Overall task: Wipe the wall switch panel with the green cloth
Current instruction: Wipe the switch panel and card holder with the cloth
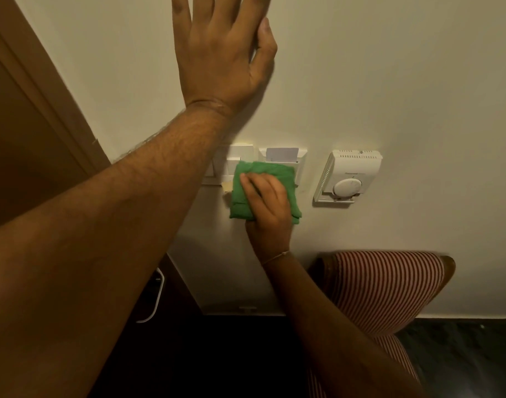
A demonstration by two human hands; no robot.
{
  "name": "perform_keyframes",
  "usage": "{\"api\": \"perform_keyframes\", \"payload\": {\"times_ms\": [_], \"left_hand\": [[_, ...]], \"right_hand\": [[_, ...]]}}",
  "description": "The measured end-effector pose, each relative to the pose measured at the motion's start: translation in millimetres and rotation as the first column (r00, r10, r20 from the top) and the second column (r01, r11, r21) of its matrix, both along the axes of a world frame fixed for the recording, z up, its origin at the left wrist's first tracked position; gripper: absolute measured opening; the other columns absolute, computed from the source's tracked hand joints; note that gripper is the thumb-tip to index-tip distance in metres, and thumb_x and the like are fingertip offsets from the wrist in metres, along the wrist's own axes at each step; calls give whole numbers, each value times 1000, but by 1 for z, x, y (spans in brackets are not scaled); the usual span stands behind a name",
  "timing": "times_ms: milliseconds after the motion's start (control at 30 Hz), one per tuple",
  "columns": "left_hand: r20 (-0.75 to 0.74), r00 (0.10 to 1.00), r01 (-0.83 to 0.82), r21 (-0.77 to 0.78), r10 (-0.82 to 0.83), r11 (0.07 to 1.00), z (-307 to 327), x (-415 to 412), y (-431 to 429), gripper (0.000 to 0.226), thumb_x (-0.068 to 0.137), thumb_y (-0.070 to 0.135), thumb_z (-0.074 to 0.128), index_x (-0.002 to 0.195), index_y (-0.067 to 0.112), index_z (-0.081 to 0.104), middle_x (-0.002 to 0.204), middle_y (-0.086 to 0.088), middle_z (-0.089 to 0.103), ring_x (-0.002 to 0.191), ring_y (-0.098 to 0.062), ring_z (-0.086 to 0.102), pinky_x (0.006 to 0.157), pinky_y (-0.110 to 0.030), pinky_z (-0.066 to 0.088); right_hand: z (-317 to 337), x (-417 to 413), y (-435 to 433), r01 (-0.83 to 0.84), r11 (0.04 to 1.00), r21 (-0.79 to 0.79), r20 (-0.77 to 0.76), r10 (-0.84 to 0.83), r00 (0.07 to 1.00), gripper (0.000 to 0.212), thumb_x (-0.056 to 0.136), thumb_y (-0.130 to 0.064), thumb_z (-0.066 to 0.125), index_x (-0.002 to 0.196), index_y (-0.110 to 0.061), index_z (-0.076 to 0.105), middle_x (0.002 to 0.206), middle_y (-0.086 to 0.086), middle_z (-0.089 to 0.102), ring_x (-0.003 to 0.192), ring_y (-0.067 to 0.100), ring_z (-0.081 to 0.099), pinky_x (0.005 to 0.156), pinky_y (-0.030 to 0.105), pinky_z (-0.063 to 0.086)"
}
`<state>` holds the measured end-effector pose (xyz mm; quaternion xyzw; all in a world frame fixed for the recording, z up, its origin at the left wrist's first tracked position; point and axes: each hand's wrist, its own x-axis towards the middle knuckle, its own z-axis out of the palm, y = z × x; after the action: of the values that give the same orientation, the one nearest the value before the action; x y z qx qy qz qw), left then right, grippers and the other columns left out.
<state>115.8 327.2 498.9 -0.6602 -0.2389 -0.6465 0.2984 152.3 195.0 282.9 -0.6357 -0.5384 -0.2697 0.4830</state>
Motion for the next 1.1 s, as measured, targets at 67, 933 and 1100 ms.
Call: {"api": "perform_keyframes", "payload": {"times_ms": [67, 933, 1100], "left_hand": [[-6, 1000, 7, -7, -7, 1000, 1, -1, 0, 40, 100, 28, 68, 135, 11, 75, 133, -17, 73, 122, -41, 70, 108, -65, 50], [28, 999, 30, -27, -29, 999, -1, 1, 1, 39, 99, 30, 64, 130, 11, 77, 130, -17, 74, 120, -40, 68, 105, -64, 53], [-22, 1000, -7, -38, 6, 999, 2, 0, 4, 42, 101, 29, 65, 139, 12, 72, 138, -18, 70, 127, -42, 67, 110, -66, 48]], "right_hand": [[-2, 6, -2, 2, 1000, -22, 63, -1, 998, 53, 90, 0, 80, 140, -9, 66, 140, 9, 67, 134, 27, 55, 116, 49, 48], [-6, 35, -23, 93, 993, 67, -78, -88, 993, 37, 111, -28, 57, 141, -8, 66, 143, 7, 60, 136, 35, 54, 125, 42, 39], [-4, 8, 4, 10, 1000, 5, 121, -10, 993, 37, 101, -3, 69, 138, -11, 69, 138, 8, 69, 133, 30, 55, 114, 48, 49]]}}
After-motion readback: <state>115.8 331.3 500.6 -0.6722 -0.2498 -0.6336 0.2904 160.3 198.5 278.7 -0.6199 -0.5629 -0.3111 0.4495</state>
